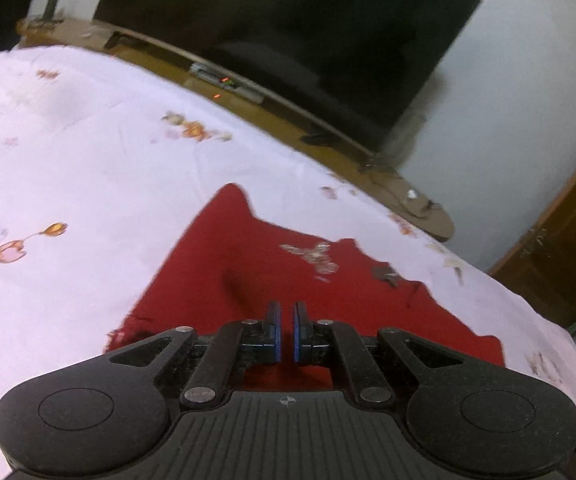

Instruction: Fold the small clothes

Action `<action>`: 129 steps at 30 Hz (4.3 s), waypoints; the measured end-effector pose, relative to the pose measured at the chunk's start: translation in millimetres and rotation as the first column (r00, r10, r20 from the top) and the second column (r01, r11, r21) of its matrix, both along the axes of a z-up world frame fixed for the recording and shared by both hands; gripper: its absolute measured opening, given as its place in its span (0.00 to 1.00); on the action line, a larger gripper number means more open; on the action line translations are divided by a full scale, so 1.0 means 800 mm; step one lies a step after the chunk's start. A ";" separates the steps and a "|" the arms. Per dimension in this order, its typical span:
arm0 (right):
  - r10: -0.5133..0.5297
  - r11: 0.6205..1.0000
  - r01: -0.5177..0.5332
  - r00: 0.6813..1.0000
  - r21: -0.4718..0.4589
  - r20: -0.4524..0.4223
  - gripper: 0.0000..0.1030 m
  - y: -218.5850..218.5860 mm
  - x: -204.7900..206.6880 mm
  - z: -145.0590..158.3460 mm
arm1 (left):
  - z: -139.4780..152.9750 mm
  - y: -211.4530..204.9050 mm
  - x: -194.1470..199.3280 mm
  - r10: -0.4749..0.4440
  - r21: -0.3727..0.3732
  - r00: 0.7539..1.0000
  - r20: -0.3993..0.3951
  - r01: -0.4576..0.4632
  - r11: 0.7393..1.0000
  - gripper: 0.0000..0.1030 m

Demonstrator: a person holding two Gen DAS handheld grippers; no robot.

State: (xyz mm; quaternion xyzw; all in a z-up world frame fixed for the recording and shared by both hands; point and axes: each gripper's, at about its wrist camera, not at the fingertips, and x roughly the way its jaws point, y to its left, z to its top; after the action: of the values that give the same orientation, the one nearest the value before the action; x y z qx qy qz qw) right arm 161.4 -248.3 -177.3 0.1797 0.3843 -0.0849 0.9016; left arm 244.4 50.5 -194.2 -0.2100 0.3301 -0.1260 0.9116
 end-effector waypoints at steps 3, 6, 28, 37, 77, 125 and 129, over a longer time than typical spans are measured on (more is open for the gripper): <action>-0.010 1.000 0.010 0.999 -0.008 -0.033 0.60 -0.001 0.001 -0.009 | -0.005 -0.012 0.000 -0.034 0.016 0.999 -0.002 0.034 0.999 0.03; -0.004 1.000 0.002 0.997 -0.019 -0.078 0.61 -0.001 0.002 -0.023 | -0.030 -0.013 0.021 -0.016 0.038 0.994 -0.104 0.020 0.999 0.03; -0.010 0.993 -0.006 0.991 -0.115 -0.133 0.64 -0.023 0.044 -0.035 | -0.032 -0.021 0.070 -0.008 0.064 0.995 -0.103 0.015 0.998 0.03; 0.008 0.989 -0.028 0.991 -0.145 -0.135 0.69 0.000 0.021 -0.030 | -0.029 -0.019 0.049 -0.037 0.087 0.995 -0.098 0.045 0.995 0.03; 0.006 0.996 -0.018 0.991 -0.089 -0.130 0.70 0.097 -0.114 0.016 | 0.007 -0.008 -0.101 -0.226 0.250 0.963 -0.145 0.257 0.934 0.03; 0.002 0.996 -0.023 0.973 -0.088 -0.232 0.70 0.096 -0.266 0.014 | 0.003 0.098 -0.271 -0.208 0.286 0.950 -0.232 0.271 0.919 0.03; 0.023 0.995 -0.046 0.970 -0.088 -0.241 0.69 0.094 -0.288 0.015 | 0.002 0.105 -0.290 -0.186 0.275 0.952 -0.244 0.252 0.928 0.03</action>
State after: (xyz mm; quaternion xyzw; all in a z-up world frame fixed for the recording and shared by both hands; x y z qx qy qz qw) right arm -68.8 -173.1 -165.5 0.1191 0.4890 -0.1080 0.8573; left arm 12.3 134.4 -192.7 -0.0419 0.4631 -0.1519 0.8722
